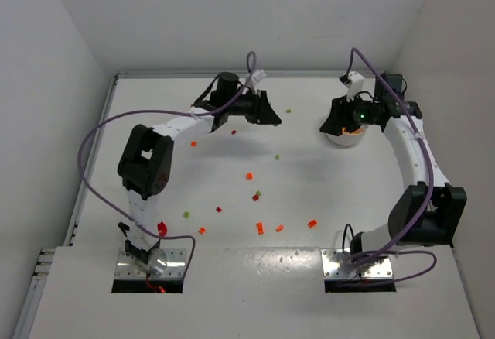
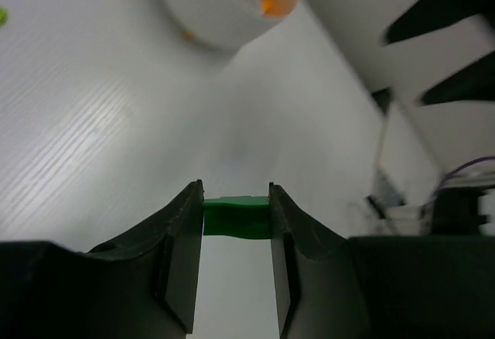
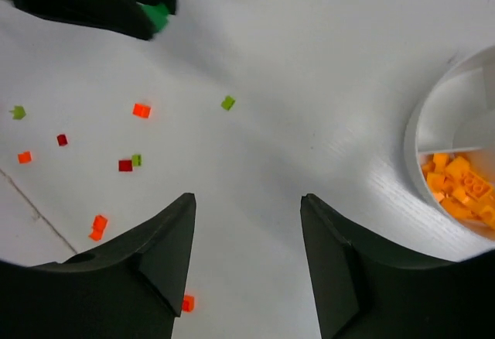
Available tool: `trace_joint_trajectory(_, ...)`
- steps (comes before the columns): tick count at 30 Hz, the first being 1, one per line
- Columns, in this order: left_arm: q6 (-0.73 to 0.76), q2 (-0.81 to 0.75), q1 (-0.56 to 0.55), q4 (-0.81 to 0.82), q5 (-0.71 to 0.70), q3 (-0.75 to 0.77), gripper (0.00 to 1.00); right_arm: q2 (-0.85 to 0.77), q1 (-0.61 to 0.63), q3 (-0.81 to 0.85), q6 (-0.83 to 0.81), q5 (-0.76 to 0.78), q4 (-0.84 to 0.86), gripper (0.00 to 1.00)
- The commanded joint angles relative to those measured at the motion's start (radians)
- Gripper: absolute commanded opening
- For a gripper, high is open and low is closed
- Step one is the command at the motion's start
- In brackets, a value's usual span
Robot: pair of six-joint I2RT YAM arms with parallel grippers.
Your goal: Sort the legos into containers by color
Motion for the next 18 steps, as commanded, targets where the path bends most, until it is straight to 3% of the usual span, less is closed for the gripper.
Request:
trace_joint_trajectory(1, -0.375, -0.133, 0.078, 0.397, 0.208, -0.120, 0.24, -0.019, 0.056, -0.064, 0.081, -0.012, 0.238, 0.57)
trace_joint_trajectory(5, -0.682, -0.196, 0.172, 0.670, 0.196, -0.304, 0.22, -0.051, 0.136, -0.122, 0.277, -0.003, 0.451, 0.57)
trace_joint_trajectory(9, -0.973, -0.216, 0.259, 0.866, 0.173, -0.394, 0.21, -0.015, 0.213, -0.156, 0.406, -0.038, 0.697, 0.56)
trace_joint_trajectory(12, -1.049, -0.226, 0.292, 0.891, 0.151, -0.439, 0.18, 0.047, 0.254, -0.144, 0.457, -0.093, 0.765, 0.55)
trace_joint_trajectory(16, -1.162, -0.235, 0.316, 0.925, 0.128, -0.485, 0.10, 0.142, 0.320, -0.101, 0.553, -0.136, 0.977, 0.55)
trace_joint_trajectory(18, -1.210, -0.235, 0.316, 0.925, 0.115, -0.506, 0.06, 0.185, 0.352, -0.058, 0.538, -0.136, 0.978, 0.55)
